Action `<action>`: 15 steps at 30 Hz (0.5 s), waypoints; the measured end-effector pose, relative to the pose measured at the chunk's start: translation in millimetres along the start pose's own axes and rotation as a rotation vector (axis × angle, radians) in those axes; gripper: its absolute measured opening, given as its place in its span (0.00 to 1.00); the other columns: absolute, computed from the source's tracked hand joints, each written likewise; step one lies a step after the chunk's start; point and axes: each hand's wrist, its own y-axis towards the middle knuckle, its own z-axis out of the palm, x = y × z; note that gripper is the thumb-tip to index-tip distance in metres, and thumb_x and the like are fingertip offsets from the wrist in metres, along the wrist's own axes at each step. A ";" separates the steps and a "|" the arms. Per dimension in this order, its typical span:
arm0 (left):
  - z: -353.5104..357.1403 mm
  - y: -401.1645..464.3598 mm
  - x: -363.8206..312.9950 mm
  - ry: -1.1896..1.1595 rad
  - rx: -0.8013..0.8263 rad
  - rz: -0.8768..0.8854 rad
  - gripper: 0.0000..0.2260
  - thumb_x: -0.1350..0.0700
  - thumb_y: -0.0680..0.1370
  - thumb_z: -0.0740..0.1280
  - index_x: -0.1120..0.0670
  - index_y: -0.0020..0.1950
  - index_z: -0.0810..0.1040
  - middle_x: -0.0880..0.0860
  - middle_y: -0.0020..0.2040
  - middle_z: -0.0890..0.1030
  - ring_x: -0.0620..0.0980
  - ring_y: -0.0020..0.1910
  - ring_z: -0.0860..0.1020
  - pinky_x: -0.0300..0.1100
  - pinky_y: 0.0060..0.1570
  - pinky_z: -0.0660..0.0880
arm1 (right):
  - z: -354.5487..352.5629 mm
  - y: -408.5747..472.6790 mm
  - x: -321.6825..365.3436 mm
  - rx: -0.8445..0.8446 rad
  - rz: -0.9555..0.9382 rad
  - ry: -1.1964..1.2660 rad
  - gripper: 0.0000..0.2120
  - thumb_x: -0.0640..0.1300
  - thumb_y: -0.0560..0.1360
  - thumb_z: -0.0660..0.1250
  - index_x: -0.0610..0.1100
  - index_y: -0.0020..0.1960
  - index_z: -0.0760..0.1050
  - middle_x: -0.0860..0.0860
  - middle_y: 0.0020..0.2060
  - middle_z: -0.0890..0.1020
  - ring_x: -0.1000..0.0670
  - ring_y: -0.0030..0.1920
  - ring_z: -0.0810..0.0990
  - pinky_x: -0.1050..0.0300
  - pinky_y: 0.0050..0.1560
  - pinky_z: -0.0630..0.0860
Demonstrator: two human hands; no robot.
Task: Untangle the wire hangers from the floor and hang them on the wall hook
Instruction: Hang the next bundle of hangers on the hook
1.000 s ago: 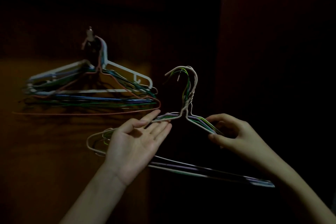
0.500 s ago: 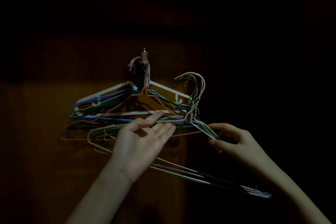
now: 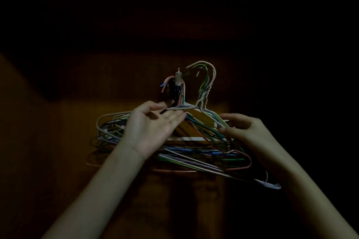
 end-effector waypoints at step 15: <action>-19.0 5.0 -25.8 -0.013 0.010 0.054 0.25 0.65 0.70 0.57 0.71 0.66 0.65 0.72 0.65 0.69 0.67 0.67 0.66 0.59 0.67 0.60 | 17.5 52.3 6.9 0.147 -0.118 -0.220 0.15 0.42 0.73 0.69 0.59 0.55 0.73 0.55 0.42 0.80 0.57 0.37 0.78 0.73 0.28 0.69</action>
